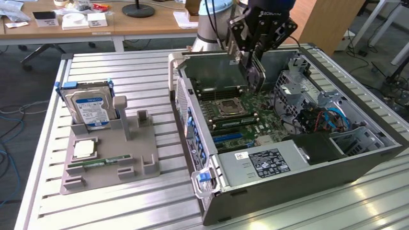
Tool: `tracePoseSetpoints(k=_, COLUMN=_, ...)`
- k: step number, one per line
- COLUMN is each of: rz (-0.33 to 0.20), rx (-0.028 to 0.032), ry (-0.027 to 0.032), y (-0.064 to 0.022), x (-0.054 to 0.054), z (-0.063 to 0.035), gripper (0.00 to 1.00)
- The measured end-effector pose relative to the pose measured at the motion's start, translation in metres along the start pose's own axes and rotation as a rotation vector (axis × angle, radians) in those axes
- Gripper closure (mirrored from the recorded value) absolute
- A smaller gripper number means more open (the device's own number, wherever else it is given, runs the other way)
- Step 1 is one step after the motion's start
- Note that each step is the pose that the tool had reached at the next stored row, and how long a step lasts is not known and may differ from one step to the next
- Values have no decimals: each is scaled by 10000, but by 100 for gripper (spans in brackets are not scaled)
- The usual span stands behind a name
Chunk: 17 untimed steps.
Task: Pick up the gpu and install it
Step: 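Pick up the gpu and move the gpu toward the slot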
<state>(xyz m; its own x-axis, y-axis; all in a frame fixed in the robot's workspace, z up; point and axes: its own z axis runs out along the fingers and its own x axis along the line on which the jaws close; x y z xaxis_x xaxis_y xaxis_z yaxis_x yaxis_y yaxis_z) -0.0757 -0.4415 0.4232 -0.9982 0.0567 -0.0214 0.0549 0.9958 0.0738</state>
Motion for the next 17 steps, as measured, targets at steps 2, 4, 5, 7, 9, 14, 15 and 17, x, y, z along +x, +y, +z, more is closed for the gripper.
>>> tracePoseSetpoints(k=2, rz=-2, rx=0, ry=0, y=5, x=-78, z=2, gripper=73)
tracePoseSetpoints(k=4, rz=-1, rx=-1, ry=0, y=9, x=-150, z=4, gripper=73)
tracePoseSetpoints(k=5, rz=0, rx=0, ry=0, y=11, x=-184, z=5, gripper=73)
tracePoseSetpoints(k=7, rz=-2, rx=-1, ry=0, y=15, x=-253, z=7, gripper=73)
tracePoseSetpoints(k=9, rz=0, rx=-1, ry=0, y=19, x=-316, z=8, gripper=73)
tracePoseSetpoints(k=14, rz=0, rx=0, ry=0, y=28, x=-453, z=12, gripper=73)
tracePoseSetpoints(k=15, rz=-1, rx=0, ry=0, y=30, x=-476, z=13, gripper=73)
tracePoseSetpoints(k=17, rz=-2, rx=-1, ry=0, y=33, x=-517, z=14, gripper=73)
